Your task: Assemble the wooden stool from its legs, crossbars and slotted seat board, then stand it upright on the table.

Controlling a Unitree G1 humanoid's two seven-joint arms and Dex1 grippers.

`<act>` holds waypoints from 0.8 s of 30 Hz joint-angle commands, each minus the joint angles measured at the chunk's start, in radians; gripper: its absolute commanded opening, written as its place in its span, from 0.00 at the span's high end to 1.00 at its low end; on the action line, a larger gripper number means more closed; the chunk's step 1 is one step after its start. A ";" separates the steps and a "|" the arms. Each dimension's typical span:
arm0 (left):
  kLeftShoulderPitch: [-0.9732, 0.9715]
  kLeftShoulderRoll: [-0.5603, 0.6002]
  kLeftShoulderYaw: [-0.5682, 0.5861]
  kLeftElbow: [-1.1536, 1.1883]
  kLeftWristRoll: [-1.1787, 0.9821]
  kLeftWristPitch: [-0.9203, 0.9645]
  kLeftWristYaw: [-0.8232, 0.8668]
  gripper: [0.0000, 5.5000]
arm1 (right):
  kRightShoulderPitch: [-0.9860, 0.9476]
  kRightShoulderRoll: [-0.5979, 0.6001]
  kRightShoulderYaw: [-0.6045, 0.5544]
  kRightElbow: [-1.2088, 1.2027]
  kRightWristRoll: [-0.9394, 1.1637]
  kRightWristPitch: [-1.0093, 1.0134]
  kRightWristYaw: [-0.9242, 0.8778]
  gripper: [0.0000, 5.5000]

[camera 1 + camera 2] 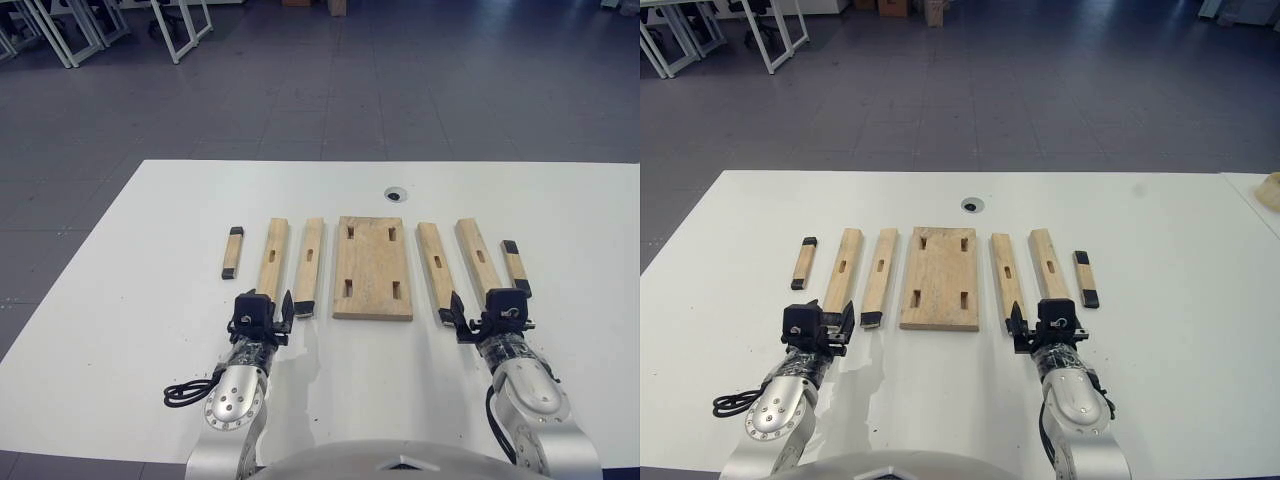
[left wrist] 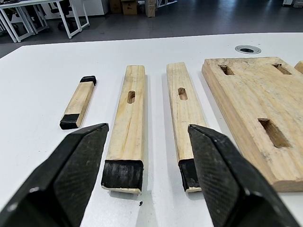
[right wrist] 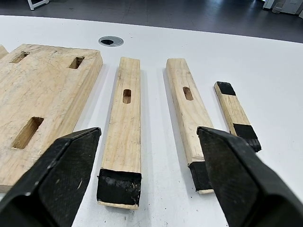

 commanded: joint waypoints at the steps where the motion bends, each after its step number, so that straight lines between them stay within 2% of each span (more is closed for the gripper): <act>1: -0.013 -0.007 -0.004 0.003 -0.001 0.011 0.004 0.44 | -0.020 -0.006 -0.010 0.010 0.001 0.020 0.005 0.32; 14: -0.009 -0.017 -0.012 0.001 0.006 0.012 0.014 0.44 | -0.029 -0.014 -0.029 0.014 0.009 0.025 0.020 0.32; 17: 0.005 -0.021 -0.006 -0.006 0.009 0.008 0.021 0.44 | -0.078 -0.054 -0.076 0.034 0.025 0.036 0.060 0.32; 21: 0.036 -0.036 0.000 -0.011 0.014 -0.008 0.040 0.44 | -0.252 -0.124 -0.158 0.101 0.025 0.029 0.084 0.32; 24: 0.037 -0.034 0.004 -0.007 0.011 -0.012 0.043 0.44 | -0.329 -0.156 -0.291 0.259 0.108 -0.022 0.139 0.32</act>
